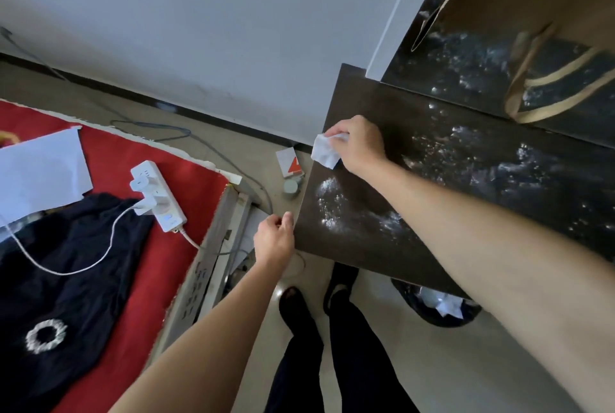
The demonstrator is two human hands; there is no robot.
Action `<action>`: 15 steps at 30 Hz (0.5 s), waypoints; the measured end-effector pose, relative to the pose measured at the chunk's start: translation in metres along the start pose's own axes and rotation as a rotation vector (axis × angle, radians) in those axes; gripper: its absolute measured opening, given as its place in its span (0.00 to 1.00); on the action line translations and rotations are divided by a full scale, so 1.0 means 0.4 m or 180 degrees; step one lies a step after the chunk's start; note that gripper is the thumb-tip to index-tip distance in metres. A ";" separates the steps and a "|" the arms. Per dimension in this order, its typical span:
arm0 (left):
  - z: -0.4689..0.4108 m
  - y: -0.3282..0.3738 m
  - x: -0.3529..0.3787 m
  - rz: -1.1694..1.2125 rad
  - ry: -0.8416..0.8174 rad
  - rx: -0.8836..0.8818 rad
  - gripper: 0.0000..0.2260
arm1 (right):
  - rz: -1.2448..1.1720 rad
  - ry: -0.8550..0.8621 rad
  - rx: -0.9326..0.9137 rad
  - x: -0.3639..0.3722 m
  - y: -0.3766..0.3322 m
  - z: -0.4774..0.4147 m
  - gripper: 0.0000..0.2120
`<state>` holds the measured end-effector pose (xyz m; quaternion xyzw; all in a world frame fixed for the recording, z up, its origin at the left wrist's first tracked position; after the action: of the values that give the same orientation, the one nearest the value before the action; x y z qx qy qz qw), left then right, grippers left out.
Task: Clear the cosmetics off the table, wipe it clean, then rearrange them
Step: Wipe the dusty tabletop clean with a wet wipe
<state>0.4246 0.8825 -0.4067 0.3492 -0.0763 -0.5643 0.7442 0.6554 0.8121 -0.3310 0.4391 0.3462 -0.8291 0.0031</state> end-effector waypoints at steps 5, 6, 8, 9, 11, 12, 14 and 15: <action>0.004 -0.040 -0.003 0.0028 -0.0348 -0.0008 0.13 | 0.0295 -0.0672 -0.0794 0.102 0.002 0.243 0.10; 0.003 -0.041 -0.004 0.0017 -0.0419 -0.0010 0.13 | 0.0375 -0.0930 -0.0845 0.104 0.018 0.291 0.11; 0.006 -0.038 -0.004 -0.0020 -0.0556 -0.0012 0.13 | 0.0665 -0.1546 -0.0800 0.094 0.061 0.365 0.12; 0.007 -0.035 -0.004 -0.0043 -0.0614 -0.0008 0.13 | 0.0933 -0.1870 -0.0664 0.080 0.082 0.388 0.14; 0.015 -0.024 -0.005 -0.0116 -0.0666 0.0020 0.14 | 0.1529 -0.2425 -0.0223 0.047 0.119 0.403 0.15; 0.017 -0.022 -0.005 -0.0136 -0.0676 0.0022 0.14 | 0.1624 -0.2517 -0.0049 0.028 0.124 0.388 0.15; 0.023 -0.018 -0.007 -0.0123 -0.0689 0.0043 0.13 | 0.1392 -0.2183 -0.0031 -0.016 0.080 0.313 0.14; 0.025 -0.019 -0.007 -0.0074 -0.0704 0.0040 0.12 | 0.1144 -0.1864 -0.0104 -0.032 0.046 0.263 0.13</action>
<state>0.4127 0.8799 -0.4031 0.2903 -0.1573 -0.6075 0.7224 0.5926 0.7334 -0.2929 0.2363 0.2609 -0.9004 0.2555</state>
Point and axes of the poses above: each hand's wrist, its own z-axis away from the middle knuckle, its own x-axis out of the palm, y = z × x, the point moved 7 cm from there along -z, towards the middle knuckle, and after that the axes turned 14 degrees about -y, right-handed, at the moved point
